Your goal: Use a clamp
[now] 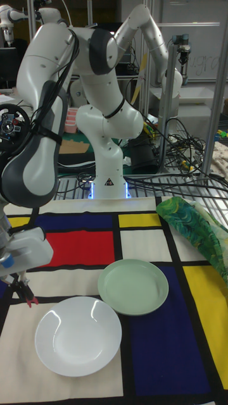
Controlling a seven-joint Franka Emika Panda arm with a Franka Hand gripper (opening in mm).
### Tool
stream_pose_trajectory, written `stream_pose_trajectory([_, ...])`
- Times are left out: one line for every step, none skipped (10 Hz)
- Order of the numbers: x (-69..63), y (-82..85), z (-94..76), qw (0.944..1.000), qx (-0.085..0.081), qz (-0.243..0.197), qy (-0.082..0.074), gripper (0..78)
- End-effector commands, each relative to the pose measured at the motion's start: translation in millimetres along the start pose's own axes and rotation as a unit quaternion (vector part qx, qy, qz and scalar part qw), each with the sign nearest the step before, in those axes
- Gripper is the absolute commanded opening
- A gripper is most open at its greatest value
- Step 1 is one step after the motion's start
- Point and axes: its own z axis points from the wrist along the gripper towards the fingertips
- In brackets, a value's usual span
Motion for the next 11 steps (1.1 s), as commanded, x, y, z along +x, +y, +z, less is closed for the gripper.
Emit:
stream_pose_trajectory([-0.9, -1.9, 0.0, 1.0, -0.004, 0.006, 0.002, 1.2])
stream_pose_trajectory([-1.2, -2.2, 2.3, 1.0, -0.006, 0.004, 0.002, 1.2])
stream_pose_trajectory([-1.3, -2.4, 3.5, 1.0, -0.006, 0.004, 0.002, 1.2])
stream_pose_trajectory([-1.6, -3.1, 6.8, 1.0, -0.006, 0.004, 0.002, 1.2])
stream_pose_trajectory([-2.0, -3.3, 9.8, 1.0, -0.007, 0.005, 0.001, 1.2])
stream_pose_trajectory([-2.6, -3.7, 15.0, 0.9999, -0.014, 0.007, 0.0, 1.2])
stream_pose_trajectory([-2.8, -3.9, 17.0, 0.9999, -0.015, 0.008, 0.0, 1.2])
stream_pose_trajectory([-2.8, -3.9, 17.0, 0.9999, -0.015, 0.008, 0.0, 1.2])
stream_pose_trajectory([-3.4, -4.6, 22.4, 0.9997, -0.021, 0.012, 0.0, 1.2])
stream_pose_trajectory([-3.6, -4.9, 24.9, 0.9997, -0.021, 0.013, -0.001, 1.2])
stream_pose_trajectory([-3.7, -5.2, 27.8, 0.9997, -0.021, 0.014, -0.001, 1.2])
